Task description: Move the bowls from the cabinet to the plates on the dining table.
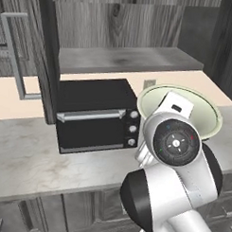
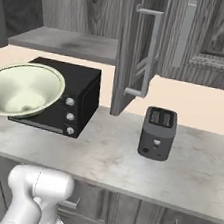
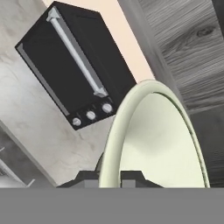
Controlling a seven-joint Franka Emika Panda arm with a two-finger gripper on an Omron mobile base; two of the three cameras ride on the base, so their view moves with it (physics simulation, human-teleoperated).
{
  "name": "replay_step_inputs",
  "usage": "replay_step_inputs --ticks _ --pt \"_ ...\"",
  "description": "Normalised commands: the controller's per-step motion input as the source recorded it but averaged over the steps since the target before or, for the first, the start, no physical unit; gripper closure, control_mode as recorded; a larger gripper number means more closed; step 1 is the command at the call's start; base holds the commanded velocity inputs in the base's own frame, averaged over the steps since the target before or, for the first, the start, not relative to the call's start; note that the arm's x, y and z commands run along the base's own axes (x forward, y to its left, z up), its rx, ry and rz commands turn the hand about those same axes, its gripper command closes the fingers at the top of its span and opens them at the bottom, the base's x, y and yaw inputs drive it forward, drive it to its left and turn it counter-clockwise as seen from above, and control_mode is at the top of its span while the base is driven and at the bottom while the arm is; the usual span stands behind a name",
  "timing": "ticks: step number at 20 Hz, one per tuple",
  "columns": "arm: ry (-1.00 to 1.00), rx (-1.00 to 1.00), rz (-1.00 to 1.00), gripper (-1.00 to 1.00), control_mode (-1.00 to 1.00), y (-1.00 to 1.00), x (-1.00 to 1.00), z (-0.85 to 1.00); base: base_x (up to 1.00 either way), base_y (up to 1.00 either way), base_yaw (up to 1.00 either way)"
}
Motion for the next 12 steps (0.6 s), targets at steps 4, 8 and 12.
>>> replay_step_inputs --ticks 4,8,12 --pt "0.00 0.00 0.00 1.00 1.00 0.00 0.00 0.00 -0.86 0.16 0.03" --pt "0.00 0.00 0.00 1.00 1.00 0.00 0.00 0.00 -0.87 0.14 0.03" --pt "0.00 0.00 0.00 1.00 1.00 0.00 0.00 0.00 -0.73 0.12 0.06"
